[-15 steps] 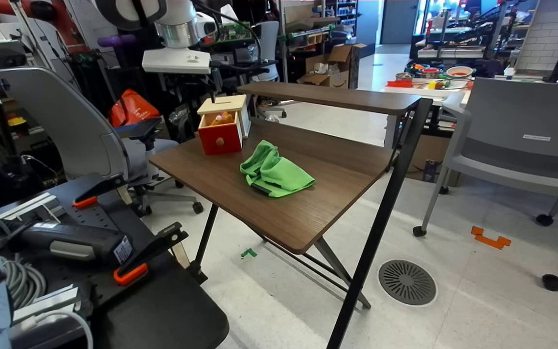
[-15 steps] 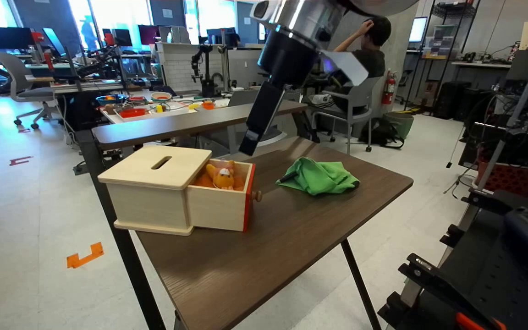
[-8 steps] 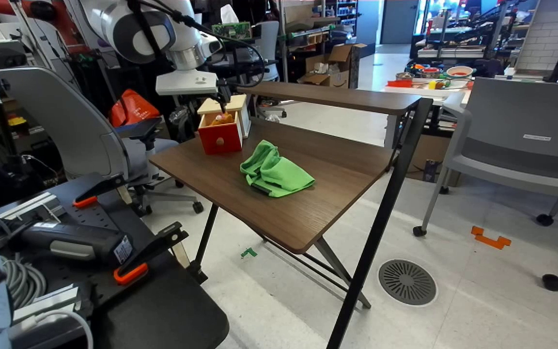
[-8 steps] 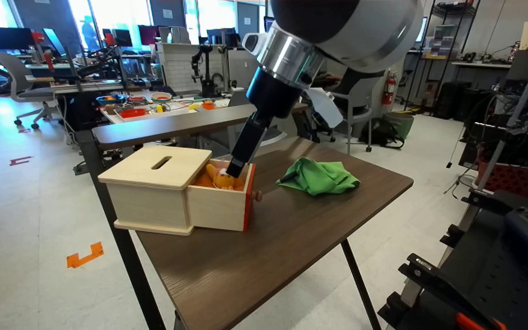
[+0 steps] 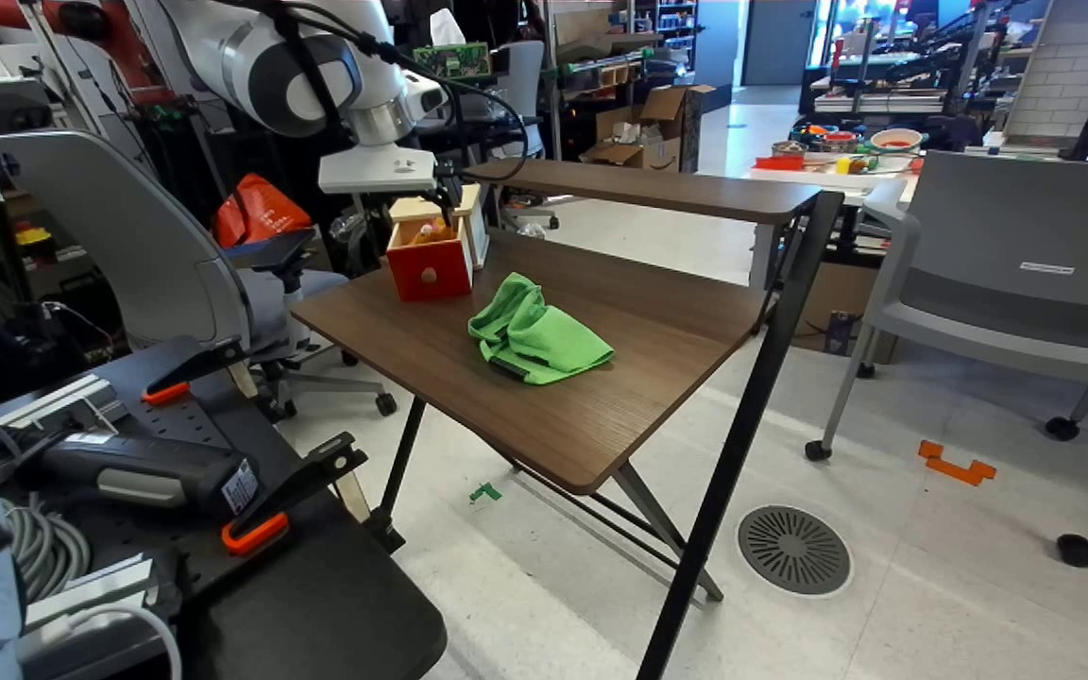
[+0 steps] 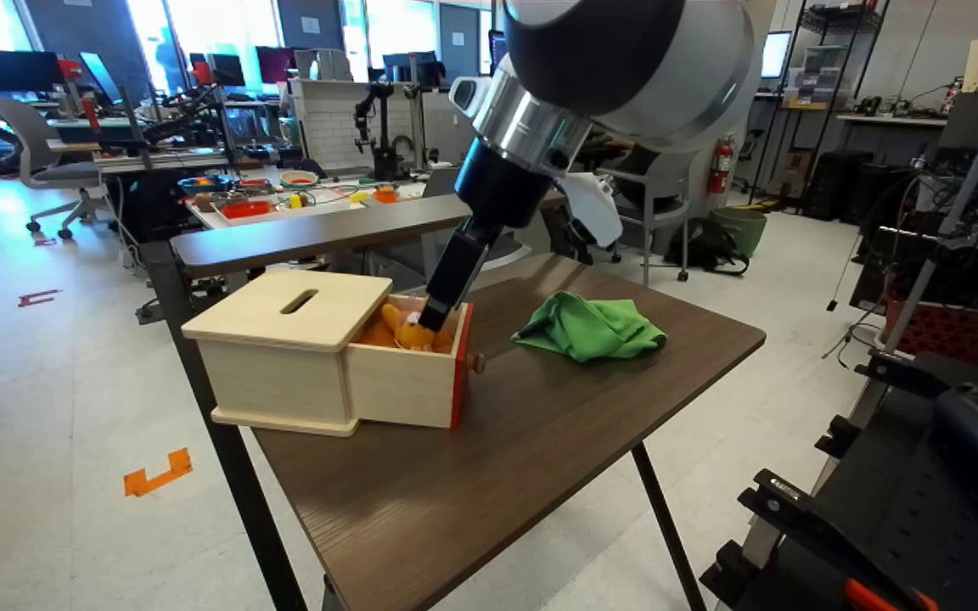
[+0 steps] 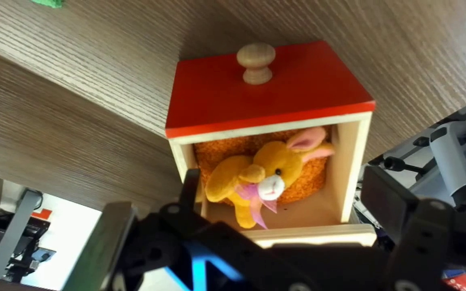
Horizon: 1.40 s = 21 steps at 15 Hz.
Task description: Move the green cloth to the right, then pick the stuffed animal in the drawer and put it on the table, the move the green cloth slightly up on the table
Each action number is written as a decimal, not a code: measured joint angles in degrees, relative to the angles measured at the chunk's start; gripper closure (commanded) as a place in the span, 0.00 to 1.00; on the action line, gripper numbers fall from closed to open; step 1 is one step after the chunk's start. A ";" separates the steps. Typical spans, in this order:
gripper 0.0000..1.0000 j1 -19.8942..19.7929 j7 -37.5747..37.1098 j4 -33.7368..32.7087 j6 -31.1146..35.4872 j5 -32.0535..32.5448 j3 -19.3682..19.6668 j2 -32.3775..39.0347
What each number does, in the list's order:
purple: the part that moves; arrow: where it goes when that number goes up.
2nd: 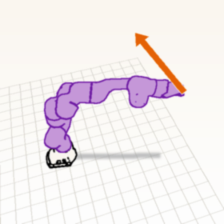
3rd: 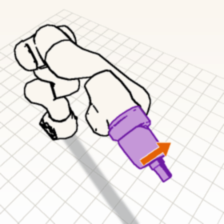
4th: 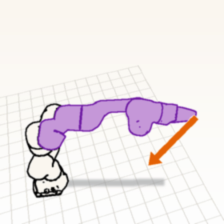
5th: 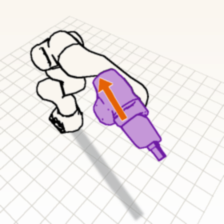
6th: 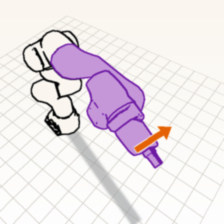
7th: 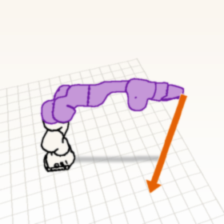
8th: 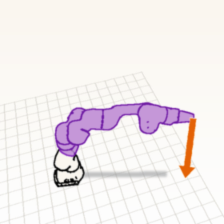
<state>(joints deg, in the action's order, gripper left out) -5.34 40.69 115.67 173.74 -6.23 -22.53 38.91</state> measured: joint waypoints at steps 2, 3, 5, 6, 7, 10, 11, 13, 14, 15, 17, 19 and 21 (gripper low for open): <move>0.00 0.01 -1.72 0.01 0.00 2.43 0.29 0.11; 0.00 0.01 -2.55 0.01 0.00 3.50 0.40 0.14; 0.00 0.07 -3.91 -0.09 0.00 5.34 0.57 0.23; 0.00 0.15 -4.64 -0.24 0.00 6.19 0.72 0.34; 0.00 0.22 -5.31 -0.50 0.00 7.03 0.82 0.57; 0.00 0.39 -6.84 -1.39 0.00 8.68 0.98 1.54; 0.00 0.43 -7.32 -1.83 0.00 9.27 1.01 2.05; 0.16 0.54 -7.67 -2.77 0.00 9.84 1.01 3.10; 0.28 0.59 -7.78 -3.23 0.00 10.18 1.00 3.57; 0.31 0.66 -7.97 -3.71 0.00 10.47 0.98 4.02; 0.47 0.82 -8.14 -4.59 0.00 11.01 0.88 4.71; 0.63 0.97 -8.40 -5.27 0.00 11.59 0.78 5.25; 0.78 1.12 -8.42 -5.73 0.00 11.72 0.77 5.57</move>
<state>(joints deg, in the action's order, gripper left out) -4.23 32.27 109.94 173.74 5.49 -21.76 44.47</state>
